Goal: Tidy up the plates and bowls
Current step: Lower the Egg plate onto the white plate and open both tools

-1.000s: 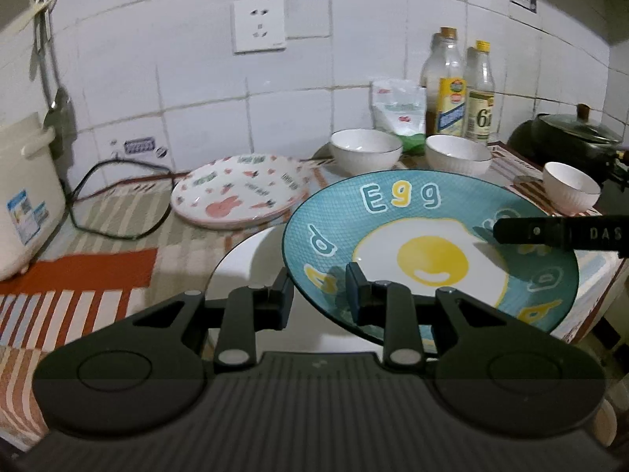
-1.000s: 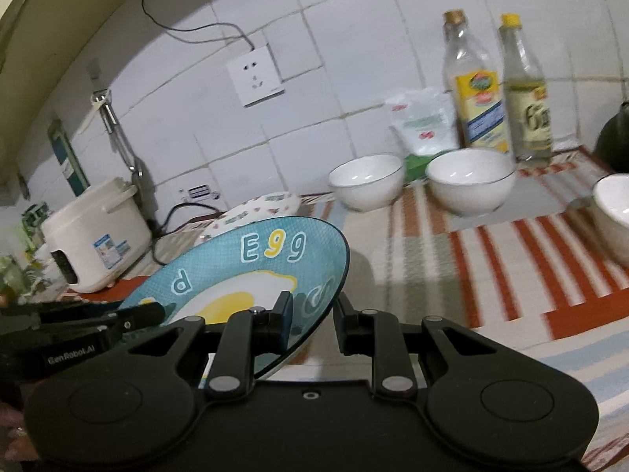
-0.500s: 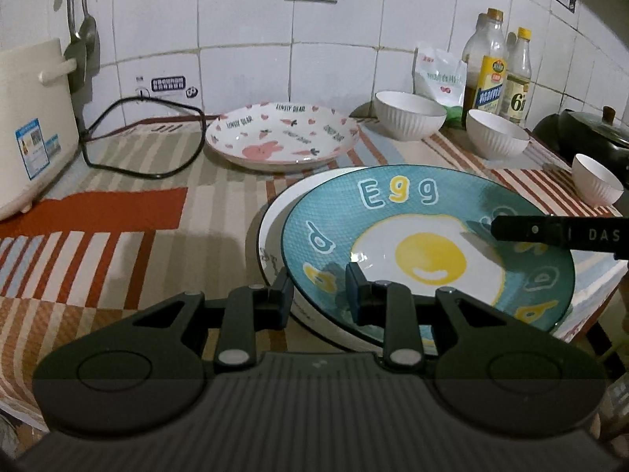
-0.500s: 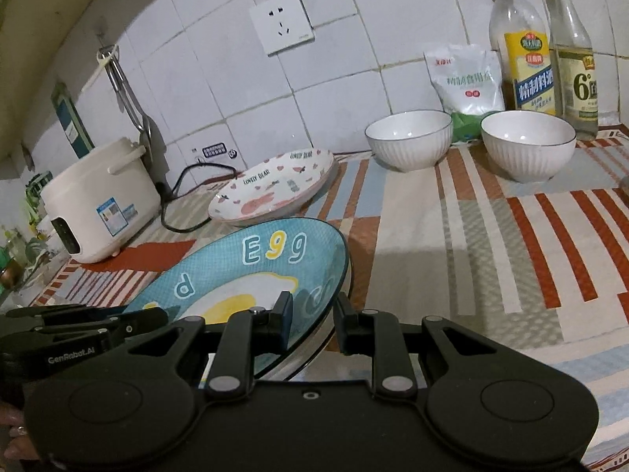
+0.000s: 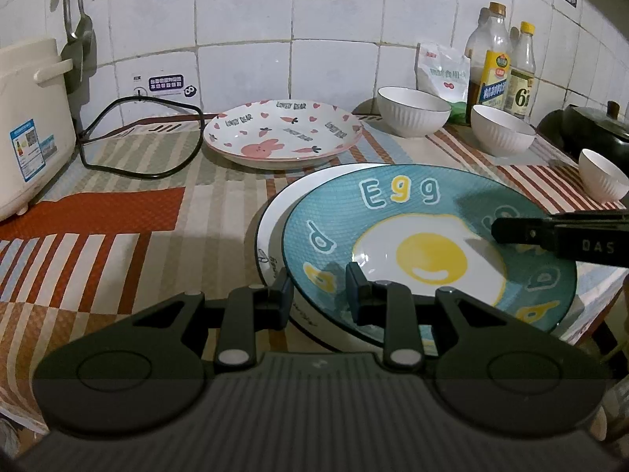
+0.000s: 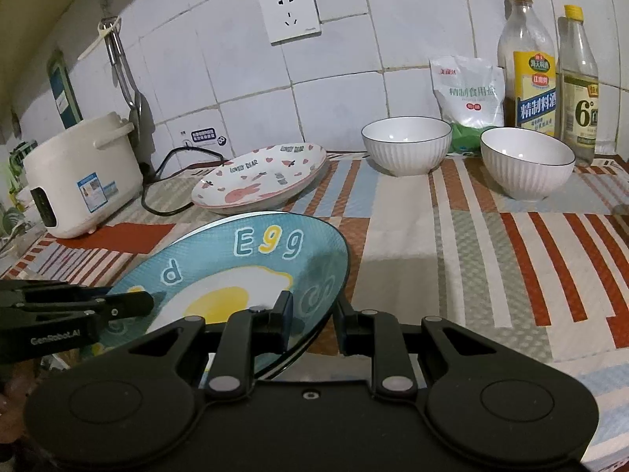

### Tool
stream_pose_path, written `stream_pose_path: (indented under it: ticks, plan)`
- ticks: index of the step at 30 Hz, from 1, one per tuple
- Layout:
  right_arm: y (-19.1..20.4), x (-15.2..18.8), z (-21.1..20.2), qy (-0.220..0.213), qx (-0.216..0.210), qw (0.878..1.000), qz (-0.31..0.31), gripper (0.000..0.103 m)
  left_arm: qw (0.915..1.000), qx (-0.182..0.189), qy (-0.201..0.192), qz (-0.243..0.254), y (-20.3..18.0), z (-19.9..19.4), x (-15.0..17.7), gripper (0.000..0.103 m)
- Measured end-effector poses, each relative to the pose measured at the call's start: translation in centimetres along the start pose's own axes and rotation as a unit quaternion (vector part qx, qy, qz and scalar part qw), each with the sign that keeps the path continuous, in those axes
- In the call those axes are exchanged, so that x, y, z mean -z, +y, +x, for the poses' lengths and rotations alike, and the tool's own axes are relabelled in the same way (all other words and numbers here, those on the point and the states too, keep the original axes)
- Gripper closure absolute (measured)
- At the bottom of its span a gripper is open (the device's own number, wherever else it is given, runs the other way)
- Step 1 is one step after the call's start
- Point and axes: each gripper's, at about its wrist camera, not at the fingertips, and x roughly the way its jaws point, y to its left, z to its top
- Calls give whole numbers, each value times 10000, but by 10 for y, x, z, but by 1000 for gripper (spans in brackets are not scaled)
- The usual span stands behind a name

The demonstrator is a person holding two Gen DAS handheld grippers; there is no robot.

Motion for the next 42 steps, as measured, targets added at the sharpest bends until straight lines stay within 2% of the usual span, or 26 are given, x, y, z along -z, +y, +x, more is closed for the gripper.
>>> stream_pose_path:
  ticks: [8,13,23,30,36,42]
  plan:
    - [-1,2,9,-28,15,10000,-38,76,10000,-13,-21,41,-1,2,0,77]
    - [3,2,10,-31,59,9995,-295,75,10000,-56,-57,-55,1,4,0,77]
    - [0,5,9,-92,-81,9993,-363,72,9995,-286,-136,15,-6,5,1,77]
    - [12,13,-5,-185,7,9986,-505,61,9993,-328,-165,14,-6,8,0,77]
    - [25,18,-17,-324,399,9957,-777,64,9995,-300,-70,-111,-4,7,-3,77]
    - [21,19,-16,-374,373,9966,-640,68,9994,-341,-17,-113,-8,-1,-3,76]
